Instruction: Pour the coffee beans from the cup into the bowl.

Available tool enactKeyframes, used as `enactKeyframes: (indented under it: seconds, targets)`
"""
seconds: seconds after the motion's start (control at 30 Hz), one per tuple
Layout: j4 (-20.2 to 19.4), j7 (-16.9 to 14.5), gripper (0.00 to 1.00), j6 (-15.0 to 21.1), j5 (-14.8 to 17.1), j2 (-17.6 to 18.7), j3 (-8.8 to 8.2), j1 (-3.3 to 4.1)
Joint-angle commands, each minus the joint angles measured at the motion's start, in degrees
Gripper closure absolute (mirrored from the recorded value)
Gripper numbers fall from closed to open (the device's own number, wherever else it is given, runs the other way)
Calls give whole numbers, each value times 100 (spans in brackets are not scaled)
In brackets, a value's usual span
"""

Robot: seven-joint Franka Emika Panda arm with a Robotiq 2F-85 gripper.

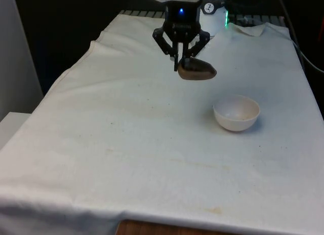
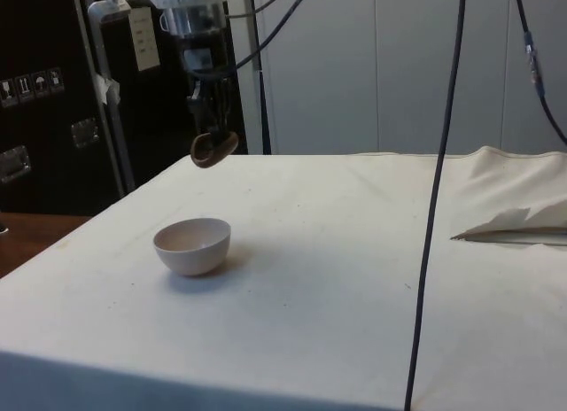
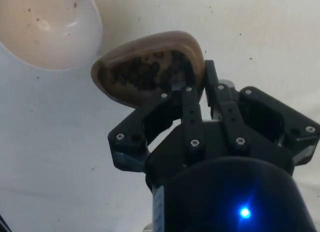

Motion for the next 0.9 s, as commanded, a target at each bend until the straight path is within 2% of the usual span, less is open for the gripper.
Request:
enactKeyframes:
  seconds: [0.0, 0.07, 0.1, 0.13, 0.3, 0.4, 0.43, 0.47, 0.63, 0.67, 0.7, 0.73, 0.87]
  targets:
    - [-109, 109, 100, 120, -74, -92, 11, 46]
    - [-155, 172, 100, 155, -109, -126, 52, 40]
    - [-46, 103, 100, 23, -57, -57, 69, 0]
    - [-183, 212, 100, 183, -143, -149, 69, 46]
    - [-350, 435, 100, 298, -361, -246, 172, 52]
    - [-407, 670, 100, 327, -619, -275, 264, 52]
    - [-367, 596, 100, 258, -539, -252, 298, 0]
    - [-407, 728, 100, 327, -682, -281, 286, 46]
    - [-395, 1060, 100, 309, -991, -269, 441, 46]
    - [-390, 1106, 100, 309, -1026, -269, 470, 40]
    - [-367, 1054, 100, 264, -980, -252, 498, 0]
    - [-390, 1152, 100, 309, -1066, -269, 498, 40]
    - [-378, 1421, 100, 315, -1266, -235, 630, 52]
